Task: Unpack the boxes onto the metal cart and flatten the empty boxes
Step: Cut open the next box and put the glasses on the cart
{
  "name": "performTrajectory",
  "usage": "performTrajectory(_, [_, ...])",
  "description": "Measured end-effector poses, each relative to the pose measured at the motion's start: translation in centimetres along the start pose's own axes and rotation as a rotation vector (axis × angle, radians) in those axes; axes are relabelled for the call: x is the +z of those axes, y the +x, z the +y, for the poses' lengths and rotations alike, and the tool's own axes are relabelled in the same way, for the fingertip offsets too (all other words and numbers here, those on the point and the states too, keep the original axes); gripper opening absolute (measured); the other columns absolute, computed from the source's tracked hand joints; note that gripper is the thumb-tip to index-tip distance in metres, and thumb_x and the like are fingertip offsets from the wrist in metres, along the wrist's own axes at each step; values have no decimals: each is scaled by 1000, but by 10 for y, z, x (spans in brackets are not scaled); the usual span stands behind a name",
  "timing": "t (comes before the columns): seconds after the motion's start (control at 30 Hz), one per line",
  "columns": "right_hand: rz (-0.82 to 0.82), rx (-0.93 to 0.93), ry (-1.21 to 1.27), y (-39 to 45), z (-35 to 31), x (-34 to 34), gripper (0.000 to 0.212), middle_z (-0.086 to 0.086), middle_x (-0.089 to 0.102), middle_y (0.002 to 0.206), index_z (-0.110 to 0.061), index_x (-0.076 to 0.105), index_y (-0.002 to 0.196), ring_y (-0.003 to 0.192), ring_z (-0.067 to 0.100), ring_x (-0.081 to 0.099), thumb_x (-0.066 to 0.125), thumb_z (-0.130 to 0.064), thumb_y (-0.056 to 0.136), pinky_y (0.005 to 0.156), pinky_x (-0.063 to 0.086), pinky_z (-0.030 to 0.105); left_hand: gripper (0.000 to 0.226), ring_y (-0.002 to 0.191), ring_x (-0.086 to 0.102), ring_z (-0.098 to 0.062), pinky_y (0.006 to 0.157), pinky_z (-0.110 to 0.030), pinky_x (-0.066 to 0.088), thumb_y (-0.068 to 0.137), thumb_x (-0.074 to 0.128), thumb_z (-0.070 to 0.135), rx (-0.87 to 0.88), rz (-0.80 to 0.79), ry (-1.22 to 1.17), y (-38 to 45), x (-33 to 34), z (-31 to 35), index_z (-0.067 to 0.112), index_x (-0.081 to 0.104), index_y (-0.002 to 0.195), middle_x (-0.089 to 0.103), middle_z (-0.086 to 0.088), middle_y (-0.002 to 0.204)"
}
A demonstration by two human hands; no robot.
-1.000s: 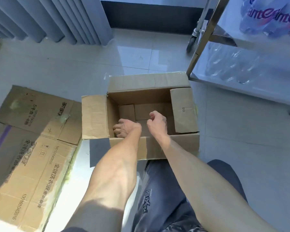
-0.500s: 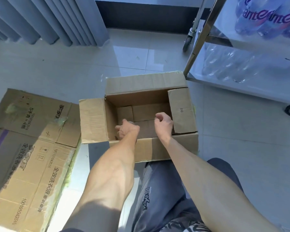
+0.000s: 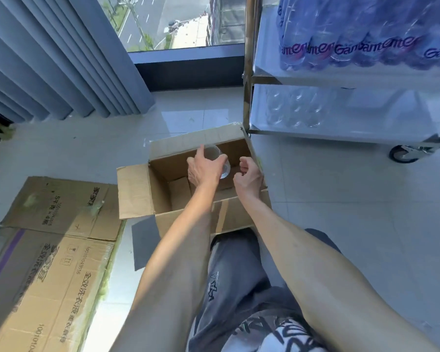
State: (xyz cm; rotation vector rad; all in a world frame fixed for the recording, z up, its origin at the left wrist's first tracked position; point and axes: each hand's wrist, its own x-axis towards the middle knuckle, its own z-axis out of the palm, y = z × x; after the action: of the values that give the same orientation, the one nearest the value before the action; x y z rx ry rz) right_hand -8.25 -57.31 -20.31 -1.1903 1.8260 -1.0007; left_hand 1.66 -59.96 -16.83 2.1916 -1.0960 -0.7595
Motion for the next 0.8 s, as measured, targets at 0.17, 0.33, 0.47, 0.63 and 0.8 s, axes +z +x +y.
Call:
performTrajectory(0.17, [20,-85,19,-5,13,-57,61,3,62,122,-20,54,132,114,22,58,62,-6,73,93,46,27,64,99,55,-19,80,-28,40,81,67,49,376,-27,-66,-46,8,30,34,49,140,58,-3,113])
performTrajectory(0.33, [78,-138,-43,-2,26,-107,82,3,54,129,-20,43,140,117,20,46,81,-42,70,90,39,26,59,84,57,-14,78,-29,50,79,66,47,561,-106,-4,-79,39,73,35,54,135,57,-1,102])
performTrajectory(0.47, [240,-83,-65,16,43,-139,85,5,55,129,-16,44,138,117,22,49,78,-53,69,93,46,37,69,99,59,-21,89,-40,51,71,61,51,643,-206,36,-98,70,101,38,51,138,59,-5,112])
performTrajectory(0.63, [405,40,11,51,59,-166,66,7,62,123,-11,51,129,112,26,59,74,-43,77,91,46,35,79,111,57,-20,95,-40,49,79,66,56,686,-312,-35,-109,121,128,38,32,149,53,-3,130])
performTrajectory(0.8, [478,141,88,102,81,-181,69,7,64,118,-12,51,128,107,25,60,81,-33,69,91,48,36,90,131,47,-20,109,-46,40,76,54,74,453,-389,-244,-86,183,141,37,26,152,43,0,149])
